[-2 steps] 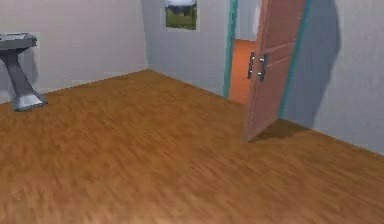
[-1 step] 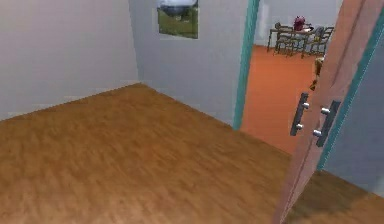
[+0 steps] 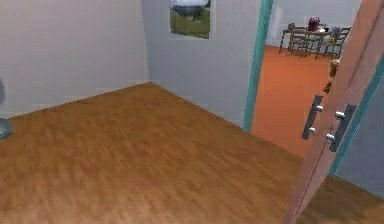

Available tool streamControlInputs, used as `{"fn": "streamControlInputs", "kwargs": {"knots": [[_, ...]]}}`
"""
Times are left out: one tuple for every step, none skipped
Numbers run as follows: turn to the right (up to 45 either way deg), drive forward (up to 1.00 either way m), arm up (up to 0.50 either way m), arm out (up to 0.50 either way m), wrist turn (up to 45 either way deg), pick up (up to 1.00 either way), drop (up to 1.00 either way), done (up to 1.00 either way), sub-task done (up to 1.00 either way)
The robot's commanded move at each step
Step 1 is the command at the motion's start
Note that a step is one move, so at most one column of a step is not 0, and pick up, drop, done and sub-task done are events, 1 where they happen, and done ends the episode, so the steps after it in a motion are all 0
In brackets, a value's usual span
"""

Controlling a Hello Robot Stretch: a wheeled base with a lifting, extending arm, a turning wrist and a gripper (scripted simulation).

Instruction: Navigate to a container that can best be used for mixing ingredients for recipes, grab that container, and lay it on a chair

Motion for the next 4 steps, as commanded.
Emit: {"fn": "streamControlInputs", "kwargs": {"knots": [[0.0, 0.80, 0.00, 0.00, 0.0, 0.00, 0.00, 0.00, 0.00], [24.0, 0.00, 0.00, 0.00, 0.0, 0.00, 0.00, 0.00, 0.00], [0.0, 0.40, 0.00, 0.00, 0.0, 0.00, 0.00, 0.00, 0.00], [24.0, 0.00, 0.00, 0.00, 0.0, 0.00, 0.00, 0.00, 0.00]]}}
